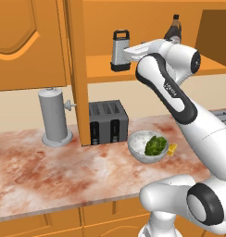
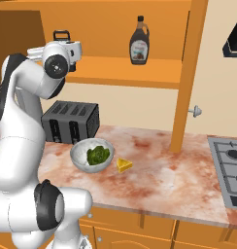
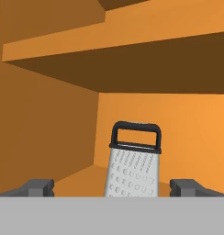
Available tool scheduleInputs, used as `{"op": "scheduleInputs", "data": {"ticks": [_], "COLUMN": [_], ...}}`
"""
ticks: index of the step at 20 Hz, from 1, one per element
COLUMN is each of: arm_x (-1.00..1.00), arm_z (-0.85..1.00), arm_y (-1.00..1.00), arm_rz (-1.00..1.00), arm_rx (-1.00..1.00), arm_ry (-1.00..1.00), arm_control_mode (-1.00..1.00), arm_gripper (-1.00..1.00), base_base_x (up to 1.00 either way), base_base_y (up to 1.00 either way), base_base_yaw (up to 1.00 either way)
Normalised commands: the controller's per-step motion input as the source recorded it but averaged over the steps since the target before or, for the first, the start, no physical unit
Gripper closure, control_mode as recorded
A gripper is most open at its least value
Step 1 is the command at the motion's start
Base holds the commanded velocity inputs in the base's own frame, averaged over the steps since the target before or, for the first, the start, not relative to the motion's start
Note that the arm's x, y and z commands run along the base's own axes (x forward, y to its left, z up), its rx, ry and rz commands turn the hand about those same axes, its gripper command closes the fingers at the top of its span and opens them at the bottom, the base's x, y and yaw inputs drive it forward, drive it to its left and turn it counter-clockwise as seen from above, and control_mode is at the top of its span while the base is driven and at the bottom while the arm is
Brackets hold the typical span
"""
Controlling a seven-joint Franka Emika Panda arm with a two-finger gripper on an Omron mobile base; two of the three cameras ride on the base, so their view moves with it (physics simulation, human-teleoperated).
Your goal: Pick the cheese from the fridge and the cheese grater from the cabinet and place them next to the salad bowl.
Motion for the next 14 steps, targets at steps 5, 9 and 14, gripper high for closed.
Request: {"op": "scheduleInputs", "data": {"ticks": [5,9,14], "arm_x": [0.25,0.18,0.2], "arm_z": [0.0,0.0,0.0], "arm_y": [0.1,0.02,0.08], "arm_rz": [0.0,0.0,0.0], "arm_rx": [-0.02,0.0,-0.01], "arm_ry": [0.01,0.0,0.0], "arm_control_mode": [-1.0,-1.0,-1.0], "arm_gripper": [-1.0,-1.0,-1.0], "base_base_x": [0.0,0.0,0.0], "base_base_y": [0.0,0.0,0.0], "base_base_yaw": [0.0,0.0,0.0]}}
